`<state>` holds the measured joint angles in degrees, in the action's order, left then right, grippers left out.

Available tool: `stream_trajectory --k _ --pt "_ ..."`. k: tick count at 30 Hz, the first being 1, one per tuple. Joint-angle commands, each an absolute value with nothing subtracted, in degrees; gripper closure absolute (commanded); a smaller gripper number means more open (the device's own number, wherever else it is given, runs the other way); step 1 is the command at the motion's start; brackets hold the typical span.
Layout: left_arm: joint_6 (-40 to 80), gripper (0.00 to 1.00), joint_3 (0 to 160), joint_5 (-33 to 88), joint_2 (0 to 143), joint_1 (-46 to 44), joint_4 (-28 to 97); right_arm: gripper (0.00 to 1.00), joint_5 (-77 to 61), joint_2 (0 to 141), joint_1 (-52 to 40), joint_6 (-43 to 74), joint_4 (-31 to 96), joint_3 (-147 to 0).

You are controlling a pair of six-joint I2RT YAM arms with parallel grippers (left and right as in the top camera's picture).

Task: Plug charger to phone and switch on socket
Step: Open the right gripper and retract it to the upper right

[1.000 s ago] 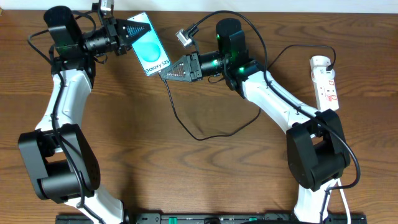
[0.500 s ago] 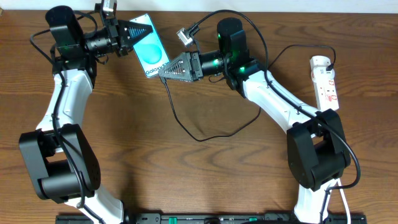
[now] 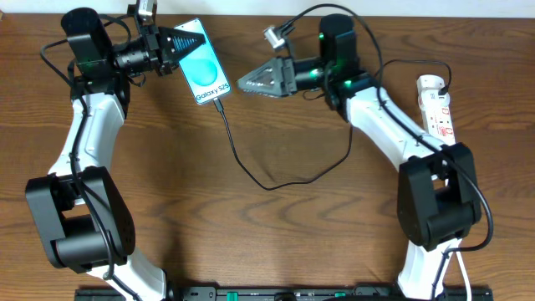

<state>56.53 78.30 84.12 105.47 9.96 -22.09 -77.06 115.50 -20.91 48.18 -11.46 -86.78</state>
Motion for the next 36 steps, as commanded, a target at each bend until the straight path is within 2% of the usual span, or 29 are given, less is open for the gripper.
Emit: stream_trajectory --k 1,10,17,19,22,26,31,36 --pt "56.2 0.93 79.0 85.5 105.1 9.9 -22.4 0.01 -79.9 115.3 -18.1 49.3 -11.6 -87.5" --pt "56.2 0.93 79.0 84.9 105.1 9.9 -22.4 0.01 -79.2 113.1 -8.5 56.4 -11.6 -87.6" --pt "57.3 0.93 79.0 82.9 105.1 9.9 -21.3 0.01 -69.0 105.5 -5.1 61.1 -6.7 -87.6" --pt "57.3 0.93 79.0 82.9 105.1 9.9 -21.3 0.01 -63.5 102.2 -5.2 58.0 -0.2 -87.6" --pt "57.3 0.93 79.0 82.8 105.1 9.9 -20.7 0.01 -49.6 95.5 -5.9 46.1 19.7 -87.6" --pt "57.0 0.92 79.0 81.6 105.1 9.9 -20.3 0.01 -33.6 88.5 -7.7 35.1 38.7 -87.6" --pt "50.7 0.93 79.0 79.5 105.1 9.9 -11.9 0.01 -28.0 84.0 -8.1 30.4 47.4 -87.6" --pt "34.2 0.93 79.0 73.1 105.1 9.9 10.6 0.01 -27.1 82.9 -8.1 28.2 51.3 -87.6"
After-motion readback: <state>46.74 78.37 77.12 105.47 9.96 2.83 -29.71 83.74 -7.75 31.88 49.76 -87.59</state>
